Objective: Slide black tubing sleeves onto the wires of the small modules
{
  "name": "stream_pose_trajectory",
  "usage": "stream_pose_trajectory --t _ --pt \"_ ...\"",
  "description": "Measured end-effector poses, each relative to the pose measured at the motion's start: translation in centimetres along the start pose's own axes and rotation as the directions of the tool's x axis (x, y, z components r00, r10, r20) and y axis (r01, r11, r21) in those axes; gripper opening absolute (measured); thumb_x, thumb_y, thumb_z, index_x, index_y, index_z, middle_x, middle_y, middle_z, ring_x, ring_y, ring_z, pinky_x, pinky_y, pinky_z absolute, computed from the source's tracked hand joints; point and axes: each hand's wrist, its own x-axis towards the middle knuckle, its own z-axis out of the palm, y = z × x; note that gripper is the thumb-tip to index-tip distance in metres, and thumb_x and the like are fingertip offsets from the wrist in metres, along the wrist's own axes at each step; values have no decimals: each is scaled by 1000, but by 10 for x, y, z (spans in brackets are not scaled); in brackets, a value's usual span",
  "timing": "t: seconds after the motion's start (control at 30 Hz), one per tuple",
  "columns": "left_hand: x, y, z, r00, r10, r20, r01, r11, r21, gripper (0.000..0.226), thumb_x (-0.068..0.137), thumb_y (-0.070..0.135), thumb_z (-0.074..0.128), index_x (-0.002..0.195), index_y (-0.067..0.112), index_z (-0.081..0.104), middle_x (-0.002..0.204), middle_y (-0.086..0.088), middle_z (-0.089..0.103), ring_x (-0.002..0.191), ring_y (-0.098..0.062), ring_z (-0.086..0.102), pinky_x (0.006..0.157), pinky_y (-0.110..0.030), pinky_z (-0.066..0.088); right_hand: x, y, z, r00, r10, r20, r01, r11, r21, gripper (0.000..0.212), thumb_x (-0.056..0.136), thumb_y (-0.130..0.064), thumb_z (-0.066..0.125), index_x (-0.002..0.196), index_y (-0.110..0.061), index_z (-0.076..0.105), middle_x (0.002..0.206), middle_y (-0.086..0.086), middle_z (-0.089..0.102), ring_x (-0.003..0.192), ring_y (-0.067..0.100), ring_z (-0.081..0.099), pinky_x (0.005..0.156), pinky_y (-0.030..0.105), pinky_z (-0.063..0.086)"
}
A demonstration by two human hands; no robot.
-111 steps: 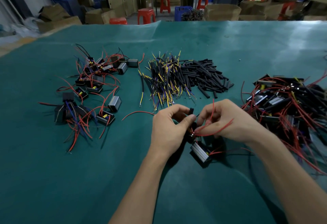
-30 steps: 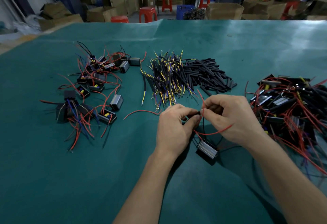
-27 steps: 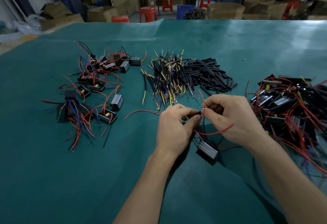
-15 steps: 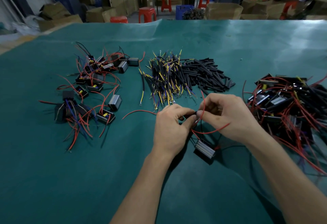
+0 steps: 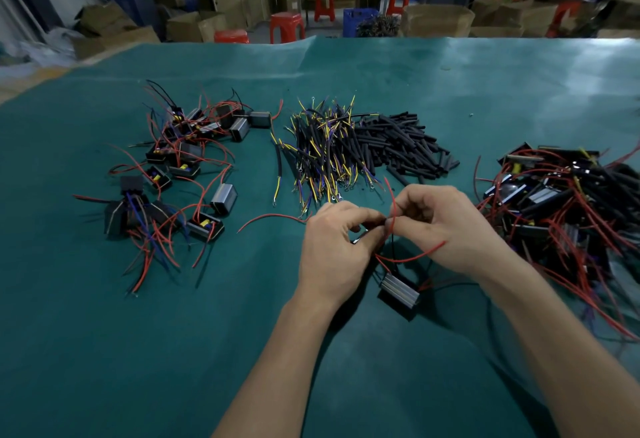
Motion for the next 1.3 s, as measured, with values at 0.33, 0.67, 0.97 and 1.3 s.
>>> stream_pose_trajectory --t 0.33,0.67,0.97,1.3 --pt "0 5 1 999 35 -16 -36 999 -20 9 80 15 81 88 18 81 78 10 72 78 -4 56 70 -11 36 1 -4 4 986 160 54 -169 958 230 16 81 -26 61 68 -25 70 54 -4 43 49 12 30 46 26 24" --pt "1 2 9 1000 -10 -3 9 996 -86 9 83 13 80 92 13 79 100 4 67 83 -15 58 74 -26 47 4 -1 2 987 143 -77 -110 938 329 43 97 -6 54 60 -27 63 54 -7 45 48 5 34 45 15 28" --pt "-1 -2 17 960 -188 205 228 955 -192 7 90 12 70 87 14 65 82 0 73 81 -22 69 79 -46 56 3 -1 2 965 207 -163 -131 914 384 29 89 2 61 71 -19 69 59 -7 64 49 4 53 47 18 44" --pt "3 3 12 921 -212 326 317 895 -314 26 92 3 64 78 19 50 73 -4 58 70 -16 50 70 -37 44 -2 3 -4 992 89 -93 -49 928 370 24 80 11 75 79 -13 77 72 8 75 65 12 68 60 19 54"
